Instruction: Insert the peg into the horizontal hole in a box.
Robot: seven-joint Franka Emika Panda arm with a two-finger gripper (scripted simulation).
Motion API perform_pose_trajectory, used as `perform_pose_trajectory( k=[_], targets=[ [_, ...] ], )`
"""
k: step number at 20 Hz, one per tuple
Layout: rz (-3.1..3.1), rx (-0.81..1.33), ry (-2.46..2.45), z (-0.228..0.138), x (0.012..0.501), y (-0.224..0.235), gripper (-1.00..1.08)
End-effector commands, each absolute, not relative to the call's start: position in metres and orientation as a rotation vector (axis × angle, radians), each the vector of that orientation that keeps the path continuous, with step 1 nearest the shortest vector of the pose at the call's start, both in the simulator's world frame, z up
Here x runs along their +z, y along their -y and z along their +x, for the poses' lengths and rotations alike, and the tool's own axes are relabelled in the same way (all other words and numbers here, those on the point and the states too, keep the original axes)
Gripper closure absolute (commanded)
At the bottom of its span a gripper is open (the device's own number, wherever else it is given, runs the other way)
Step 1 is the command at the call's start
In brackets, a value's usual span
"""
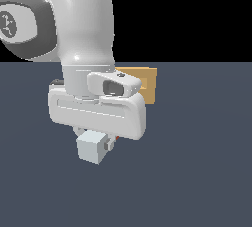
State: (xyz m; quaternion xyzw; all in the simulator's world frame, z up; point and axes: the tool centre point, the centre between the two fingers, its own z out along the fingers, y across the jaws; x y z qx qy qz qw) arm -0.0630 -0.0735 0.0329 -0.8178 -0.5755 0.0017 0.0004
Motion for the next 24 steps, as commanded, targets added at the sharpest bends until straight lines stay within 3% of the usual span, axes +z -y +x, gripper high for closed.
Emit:
perform_pose_trajectory(
  k=[1,24],
  targets=[
    [-2.534,0.001,1.86,-0.048,0.039,0.066,1.08],
    [-2.024,0.001,2.404,0.085,0.089,-0.067,1.08]
  ],
)
